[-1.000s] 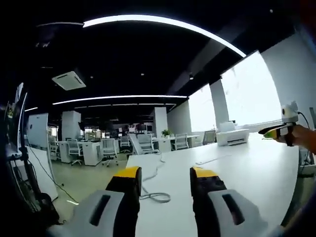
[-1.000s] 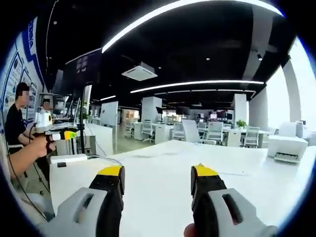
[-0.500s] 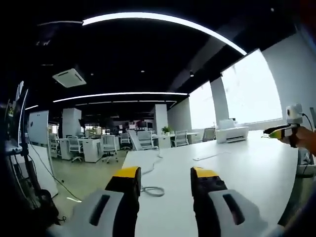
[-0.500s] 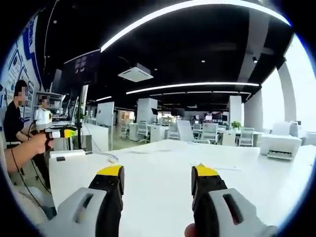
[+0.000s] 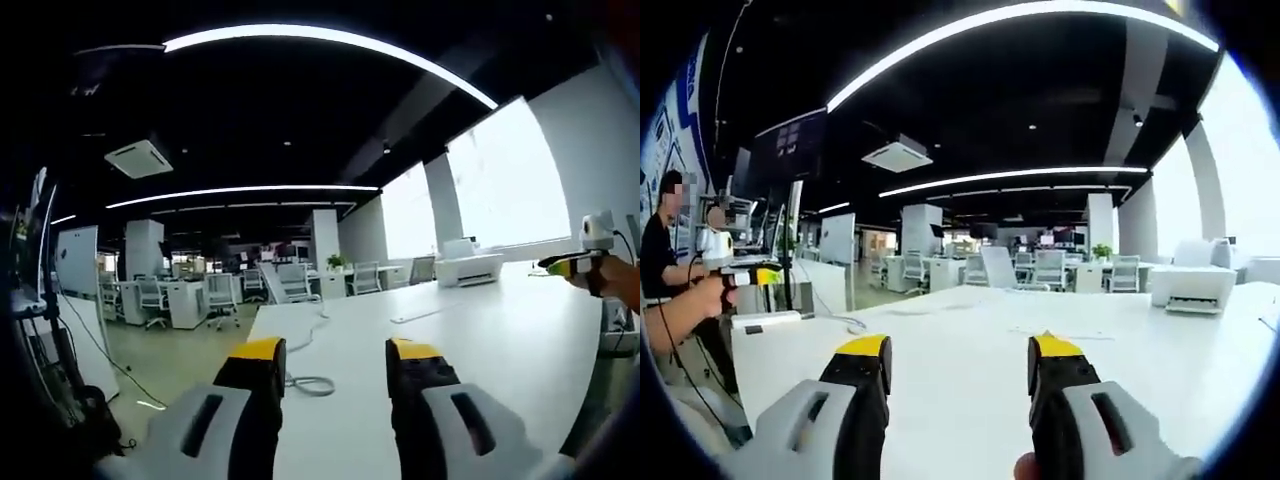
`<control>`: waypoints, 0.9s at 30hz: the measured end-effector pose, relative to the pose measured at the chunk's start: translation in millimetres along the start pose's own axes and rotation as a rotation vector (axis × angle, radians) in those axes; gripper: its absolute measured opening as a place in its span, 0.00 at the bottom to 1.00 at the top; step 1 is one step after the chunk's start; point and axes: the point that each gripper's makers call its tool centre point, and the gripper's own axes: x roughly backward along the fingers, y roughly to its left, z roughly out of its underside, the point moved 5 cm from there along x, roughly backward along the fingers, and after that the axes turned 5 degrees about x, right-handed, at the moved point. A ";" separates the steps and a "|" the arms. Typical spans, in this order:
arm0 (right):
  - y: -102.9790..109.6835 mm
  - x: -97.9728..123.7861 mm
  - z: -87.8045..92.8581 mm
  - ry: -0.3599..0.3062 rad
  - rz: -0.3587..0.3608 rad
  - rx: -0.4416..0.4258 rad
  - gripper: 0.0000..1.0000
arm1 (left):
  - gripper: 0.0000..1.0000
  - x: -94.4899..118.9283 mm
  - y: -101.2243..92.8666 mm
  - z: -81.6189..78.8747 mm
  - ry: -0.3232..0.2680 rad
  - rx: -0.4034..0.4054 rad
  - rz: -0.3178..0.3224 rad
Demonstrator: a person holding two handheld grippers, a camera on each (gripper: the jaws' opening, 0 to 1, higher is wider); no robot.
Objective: Pick up the power strip scattered on the table, fix it on the side mounting bracket of the table, and press the switch
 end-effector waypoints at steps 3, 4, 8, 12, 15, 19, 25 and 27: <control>-1.1 -0.6 2.0 0.007 0.003 0.000 0.51 | 0.45 0.4 1.0 -0.1 -0.004 0.006 -0.005; -0.9 -1.4 2.7 0.010 0.003 0.000 0.51 | 0.45 0.4 1.0 -0.1 -0.004 0.006 -0.006; 1.3 -4.5 3.9 0.013 -0.004 0.000 0.51 | 0.45 -0.5 1.7 -0.3 -0.003 0.004 -0.006; 3.7 -9.1 5.4 0.014 -0.009 -0.003 0.51 | 0.45 -1.4 2.5 -1.1 -0.001 0.000 -0.007; 3.3 -9.9 6.0 0.016 -0.010 -0.003 0.51 | 0.45 -2.4 4.1 -1.3 0.000 -0.003 -0.008; 0.2 -9.1 5.7 0.014 -0.005 -0.005 0.51 | 0.45 -4.4 5.6 -1.2 0.000 -0.006 -0.009; -2.5 -7.5 4.5 0.012 0.001 -0.004 0.51 | 0.45 -5.2 6.2 -1.2 -0.003 -0.012 -0.010; -3.2 -7.7 4.6 0.012 0.001 -0.006 0.51 | 0.45 -5.0 7.0 -0.7 -0.002 -0.011 -0.012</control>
